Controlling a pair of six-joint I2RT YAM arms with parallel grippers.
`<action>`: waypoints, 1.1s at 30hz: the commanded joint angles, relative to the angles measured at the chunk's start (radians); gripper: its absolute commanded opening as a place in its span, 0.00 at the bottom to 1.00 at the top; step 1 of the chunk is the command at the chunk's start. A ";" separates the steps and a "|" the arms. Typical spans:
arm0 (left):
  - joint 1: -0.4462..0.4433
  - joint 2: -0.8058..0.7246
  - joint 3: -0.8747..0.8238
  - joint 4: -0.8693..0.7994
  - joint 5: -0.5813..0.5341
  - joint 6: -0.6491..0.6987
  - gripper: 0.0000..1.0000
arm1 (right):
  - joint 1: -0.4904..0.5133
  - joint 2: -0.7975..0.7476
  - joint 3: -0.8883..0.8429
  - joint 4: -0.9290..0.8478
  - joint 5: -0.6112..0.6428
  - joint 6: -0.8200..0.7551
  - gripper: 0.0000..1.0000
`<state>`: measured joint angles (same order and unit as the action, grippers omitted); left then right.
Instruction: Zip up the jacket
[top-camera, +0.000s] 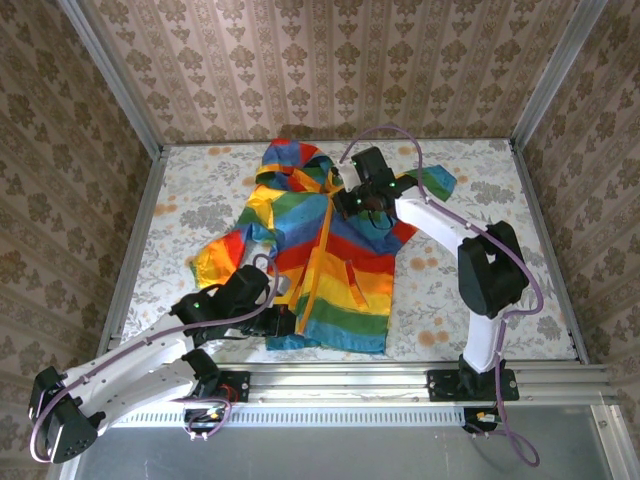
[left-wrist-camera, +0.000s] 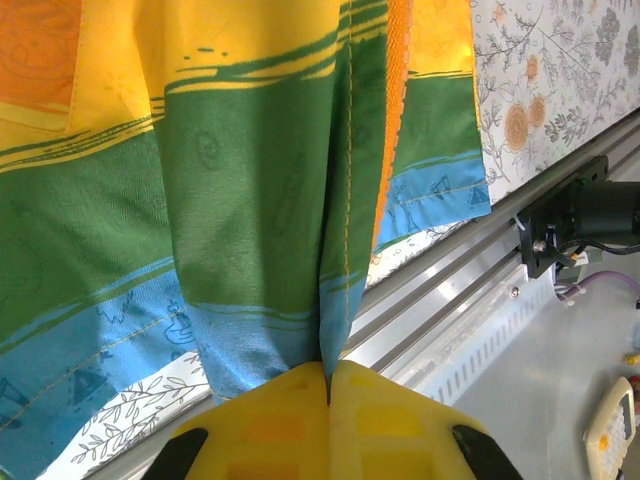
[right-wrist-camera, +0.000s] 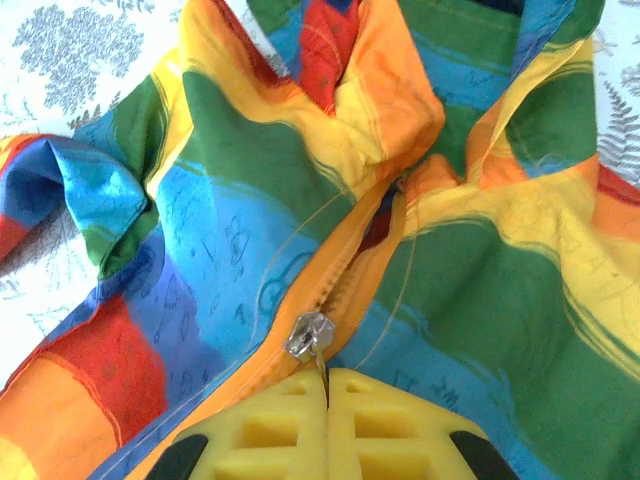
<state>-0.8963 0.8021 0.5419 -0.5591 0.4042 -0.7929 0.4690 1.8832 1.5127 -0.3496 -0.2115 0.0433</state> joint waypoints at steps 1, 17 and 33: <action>-0.010 -0.024 -0.027 -0.035 0.092 -0.009 0.00 | -0.034 0.016 0.050 0.036 0.074 -0.011 0.00; -0.009 -0.083 -0.049 -0.065 0.117 -0.032 0.00 | -0.110 0.158 0.250 0.025 0.037 -0.008 0.00; -0.008 -0.106 -0.079 -0.062 0.104 -0.078 0.00 | -0.179 0.411 0.629 -0.068 -0.014 0.035 0.00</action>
<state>-0.8955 0.7063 0.4847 -0.5529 0.4553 -0.8455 0.3183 2.2608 2.0624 -0.4332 -0.2481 0.0586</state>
